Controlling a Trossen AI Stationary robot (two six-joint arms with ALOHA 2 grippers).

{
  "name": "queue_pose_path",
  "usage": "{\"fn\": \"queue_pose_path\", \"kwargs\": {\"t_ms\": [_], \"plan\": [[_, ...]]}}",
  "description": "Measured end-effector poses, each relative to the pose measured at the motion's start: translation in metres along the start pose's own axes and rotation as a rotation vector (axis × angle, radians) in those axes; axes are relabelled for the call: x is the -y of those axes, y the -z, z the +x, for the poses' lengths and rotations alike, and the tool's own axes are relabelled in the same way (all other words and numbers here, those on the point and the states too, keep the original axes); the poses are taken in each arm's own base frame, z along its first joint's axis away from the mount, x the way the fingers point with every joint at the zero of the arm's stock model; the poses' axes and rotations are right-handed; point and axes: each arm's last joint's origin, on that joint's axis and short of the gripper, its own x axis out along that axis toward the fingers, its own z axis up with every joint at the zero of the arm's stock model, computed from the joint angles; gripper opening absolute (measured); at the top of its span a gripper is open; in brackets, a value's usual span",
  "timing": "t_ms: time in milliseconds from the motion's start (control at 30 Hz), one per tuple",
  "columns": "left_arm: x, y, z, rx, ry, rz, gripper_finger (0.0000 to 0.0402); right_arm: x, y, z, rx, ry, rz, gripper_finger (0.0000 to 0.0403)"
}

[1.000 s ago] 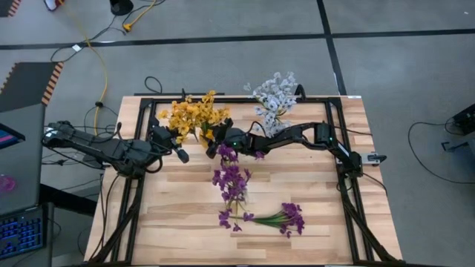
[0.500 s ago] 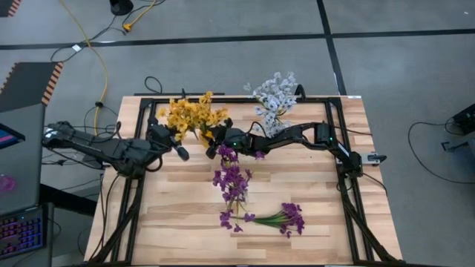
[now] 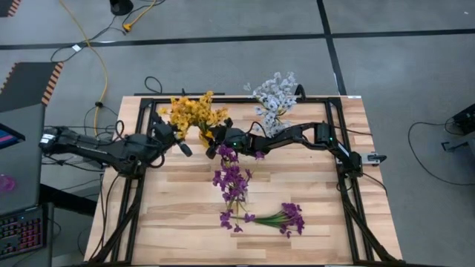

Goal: Sort flowers into vase by color
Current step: Put the yellow flowers into the yellow vase

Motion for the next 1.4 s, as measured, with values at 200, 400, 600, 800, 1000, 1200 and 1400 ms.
{"fn": "queue_pose_path", "kwargs": {"t_ms": [200,400,600,800,1000,1200,1400], "plan": [[-0.004,0.013,-0.004,0.079,-0.005,0.040,0.0011,0.000,0.000,0.000,-0.001,0.000,0.000,0.0170],[-0.001,0.021,-0.004,0.045,0.038,0.108,0.0011,0.000,0.000,0.000,-0.001,0.001,0.001,0.0169],[0.001,0.021,-0.004,0.059,0.110,0.149,0.0011,0.000,0.000,0.000,-0.001,0.001,0.001,0.0169],[0.003,0.019,-0.005,0.094,0.173,0.192,0.0011,0.000,0.000,0.000,-0.001,0.001,0.000,0.0169],[0.007,0.018,-0.009,0.113,0.200,0.292,0.0011,0.000,0.000,0.000,-0.001,0.001,0.000,0.0169],[0.010,0.021,-0.011,0.104,0.230,0.381,0.0011,0.000,0.001,0.000,-0.002,0.001,0.000,0.0169],[0.011,0.025,-0.011,0.076,0.252,0.396,0.0011,0.000,0.001,0.000,-0.002,0.002,0.018,0.0169]]}}
